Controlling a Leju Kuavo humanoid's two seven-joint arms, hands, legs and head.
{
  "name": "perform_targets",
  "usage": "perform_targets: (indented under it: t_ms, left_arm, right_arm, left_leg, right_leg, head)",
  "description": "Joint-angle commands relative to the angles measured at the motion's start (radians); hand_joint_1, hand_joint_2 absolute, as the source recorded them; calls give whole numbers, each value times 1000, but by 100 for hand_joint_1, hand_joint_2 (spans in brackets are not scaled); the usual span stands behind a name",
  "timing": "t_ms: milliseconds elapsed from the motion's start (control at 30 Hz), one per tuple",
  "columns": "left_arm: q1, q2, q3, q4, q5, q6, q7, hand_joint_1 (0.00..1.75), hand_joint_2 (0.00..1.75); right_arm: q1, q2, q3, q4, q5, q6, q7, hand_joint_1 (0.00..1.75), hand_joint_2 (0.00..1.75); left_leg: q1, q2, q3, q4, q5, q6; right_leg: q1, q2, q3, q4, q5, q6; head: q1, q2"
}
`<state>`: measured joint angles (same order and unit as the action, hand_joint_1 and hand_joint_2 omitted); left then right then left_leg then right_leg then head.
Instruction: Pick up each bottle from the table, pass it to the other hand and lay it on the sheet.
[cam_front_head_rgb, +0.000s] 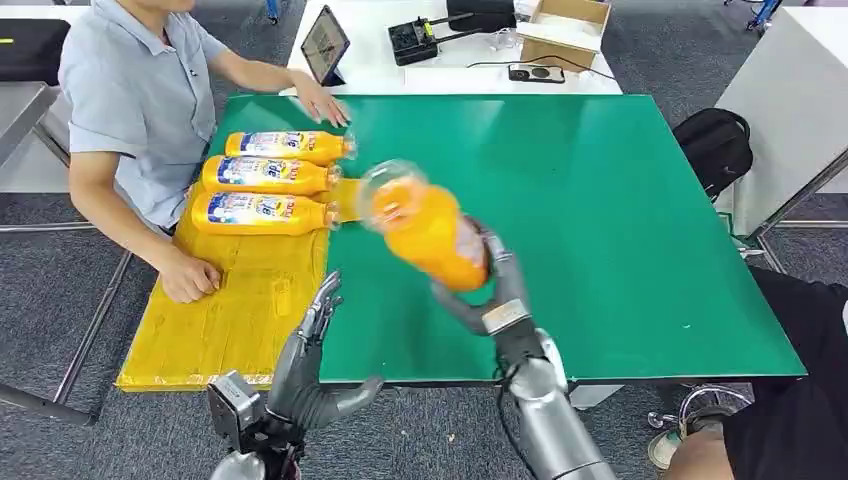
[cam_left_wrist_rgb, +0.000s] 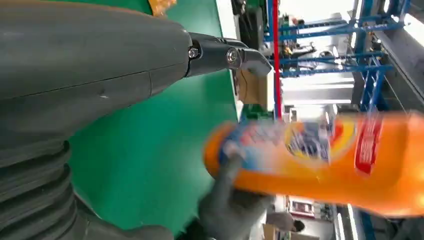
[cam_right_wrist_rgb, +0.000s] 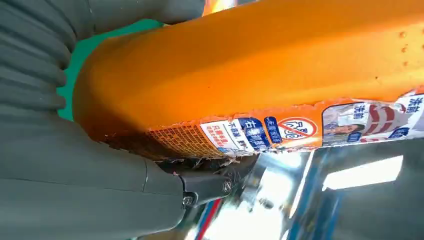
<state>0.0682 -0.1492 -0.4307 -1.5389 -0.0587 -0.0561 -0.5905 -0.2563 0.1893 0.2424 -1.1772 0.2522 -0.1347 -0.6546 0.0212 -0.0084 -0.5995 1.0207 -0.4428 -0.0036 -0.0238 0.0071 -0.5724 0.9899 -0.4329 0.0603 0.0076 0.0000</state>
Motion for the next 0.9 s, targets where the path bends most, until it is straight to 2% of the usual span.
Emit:
perform_targets:
  t_ms: [33,233,433,700,733,767,900]
  left_arm:
    - [-79,-15,-14,61,91,6,37,0,175]
    - [-100,-30,1,65,119,72,62,0,175]
    - [-93,-14,-26,0,159,62,21,0,175]
    - [-93,-20,18,-50,242,44,-5,2,175]
    - [-92,-21,22,-49,253,39,0,96,175]
    - [-90,-22,29,-48,289,11,16,175,175]
    - [-77,-15,42,-46,346,-48,37,175,175]
  right_arm:
    - [-39,41,253,183,70,-45,-15,175,175]
    - [-25,69,321,234,85,-70,-30,175,175]
    - [-41,81,365,296,58,-53,-22,175,175]
    - [-51,79,389,389,67,-26,8,175,175]
    - [-52,77,392,396,69,-23,10,175,175]
    - [-52,76,395,407,71,-12,13,175,175]
    - [-52,62,421,440,98,15,32,175,175]
  left_leg:
    - [0,2,2,-1,0,1]
    - [1,1,3,-1,0,0]
    - [1,1,3,-2,0,1]
    - [0,-1,0,-1,1,0]
    - [1,-1,2,-1,1,1]
    - [1,-1,2,-1,1,1]
    - [1,-2,3,-2,1,1]
  right_leg:
    - [1,1,2,-1,0,-3]
    - [1,0,3,-2,0,-3]
    - [2,0,3,-2,0,-4]
    - [0,-2,1,-1,0,-1]
    - [1,-2,2,-2,0,-3]
    - [2,-3,3,-2,0,-3]
    - [2,-4,4,-3,0,-4]
  head:
    - [0,0]
    - [0,0]
    - [0,0]
    - [0,0]
    - [0,0]
    - [0,0]
    - [0,0]
